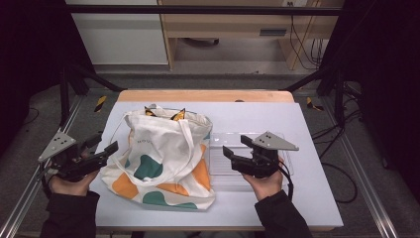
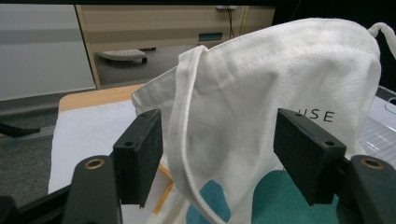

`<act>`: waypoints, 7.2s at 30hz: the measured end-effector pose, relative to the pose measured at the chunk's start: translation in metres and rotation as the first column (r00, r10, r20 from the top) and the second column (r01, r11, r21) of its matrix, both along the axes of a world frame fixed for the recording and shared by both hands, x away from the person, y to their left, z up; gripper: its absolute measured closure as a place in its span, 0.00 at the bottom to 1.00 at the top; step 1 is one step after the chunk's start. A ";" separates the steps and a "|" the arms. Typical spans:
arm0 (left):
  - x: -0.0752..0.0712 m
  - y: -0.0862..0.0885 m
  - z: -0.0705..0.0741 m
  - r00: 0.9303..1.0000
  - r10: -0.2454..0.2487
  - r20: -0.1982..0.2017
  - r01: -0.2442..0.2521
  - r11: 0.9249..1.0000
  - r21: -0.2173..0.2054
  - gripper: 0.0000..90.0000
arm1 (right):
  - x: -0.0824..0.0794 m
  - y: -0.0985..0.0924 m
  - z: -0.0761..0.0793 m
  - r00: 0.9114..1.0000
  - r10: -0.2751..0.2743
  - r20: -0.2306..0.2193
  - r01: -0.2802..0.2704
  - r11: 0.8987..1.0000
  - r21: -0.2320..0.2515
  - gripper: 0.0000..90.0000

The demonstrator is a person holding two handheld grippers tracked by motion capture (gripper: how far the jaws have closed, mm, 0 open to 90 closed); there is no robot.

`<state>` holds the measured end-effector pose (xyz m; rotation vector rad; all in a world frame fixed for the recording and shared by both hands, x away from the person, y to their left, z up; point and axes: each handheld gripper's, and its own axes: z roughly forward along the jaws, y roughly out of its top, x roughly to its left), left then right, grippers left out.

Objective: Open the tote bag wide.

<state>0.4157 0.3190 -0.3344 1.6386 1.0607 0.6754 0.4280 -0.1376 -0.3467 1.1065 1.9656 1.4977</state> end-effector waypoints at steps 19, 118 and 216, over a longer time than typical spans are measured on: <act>0.011 -0.034 -0.010 0.998 -0.041 -0.055 0.043 0.998 0.046 0.43 | 0.001 0.045 0.015 0.995 0.099 0.025 -0.099 0.995 0.025 0.33; -0.019 -0.044 -0.066 0.976 -0.116 -0.184 0.136 0.986 0.101 0.97 | -0.019 0.104 -0.010 0.975 0.222 0.023 -0.223 0.974 0.035 0.72; -0.009 -0.038 -0.117 0.948 -0.064 -0.311 0.158 0.944 0.288 0.97 | -0.019 0.129 -0.130 0.948 0.182 -0.262 -0.205 0.977 -0.065 1.00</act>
